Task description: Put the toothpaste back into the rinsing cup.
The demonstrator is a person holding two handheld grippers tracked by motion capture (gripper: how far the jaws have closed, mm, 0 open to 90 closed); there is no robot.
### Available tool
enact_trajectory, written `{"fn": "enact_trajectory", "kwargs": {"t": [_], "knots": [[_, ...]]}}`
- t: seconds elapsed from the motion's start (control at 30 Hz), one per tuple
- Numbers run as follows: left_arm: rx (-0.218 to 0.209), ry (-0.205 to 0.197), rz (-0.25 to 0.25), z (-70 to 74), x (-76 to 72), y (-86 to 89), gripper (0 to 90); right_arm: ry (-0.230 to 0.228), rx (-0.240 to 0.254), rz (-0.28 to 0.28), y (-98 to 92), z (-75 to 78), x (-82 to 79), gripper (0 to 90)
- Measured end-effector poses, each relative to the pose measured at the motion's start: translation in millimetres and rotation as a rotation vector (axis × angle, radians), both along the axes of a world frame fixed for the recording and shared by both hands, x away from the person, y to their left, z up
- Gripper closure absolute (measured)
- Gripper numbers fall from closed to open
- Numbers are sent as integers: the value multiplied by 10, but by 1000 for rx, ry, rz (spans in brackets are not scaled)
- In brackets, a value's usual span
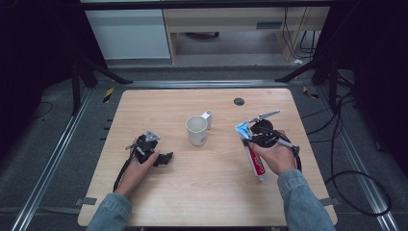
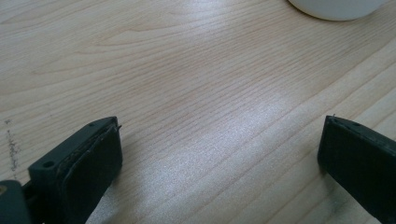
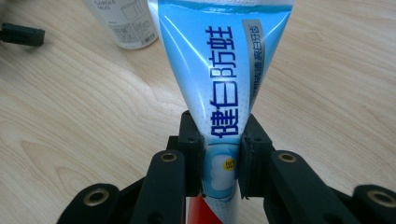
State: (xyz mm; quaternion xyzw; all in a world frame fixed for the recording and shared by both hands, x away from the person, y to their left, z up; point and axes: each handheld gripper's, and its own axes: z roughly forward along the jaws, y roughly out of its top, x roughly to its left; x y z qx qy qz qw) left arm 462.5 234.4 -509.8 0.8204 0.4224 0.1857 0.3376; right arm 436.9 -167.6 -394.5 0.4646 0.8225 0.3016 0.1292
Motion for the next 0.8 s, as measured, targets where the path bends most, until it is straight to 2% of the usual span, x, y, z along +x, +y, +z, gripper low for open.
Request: {"fn": "enact_trajectory", "kwargs": {"t": [0.27, 0.8], "knots": [[0, 0, 0, 0, 0, 0, 0, -32, 29, -1, -6, 58, -2, 745], [0, 0, 0, 0, 0, 0, 0, -137, 91, -17, -15, 126, 4, 745]]}}
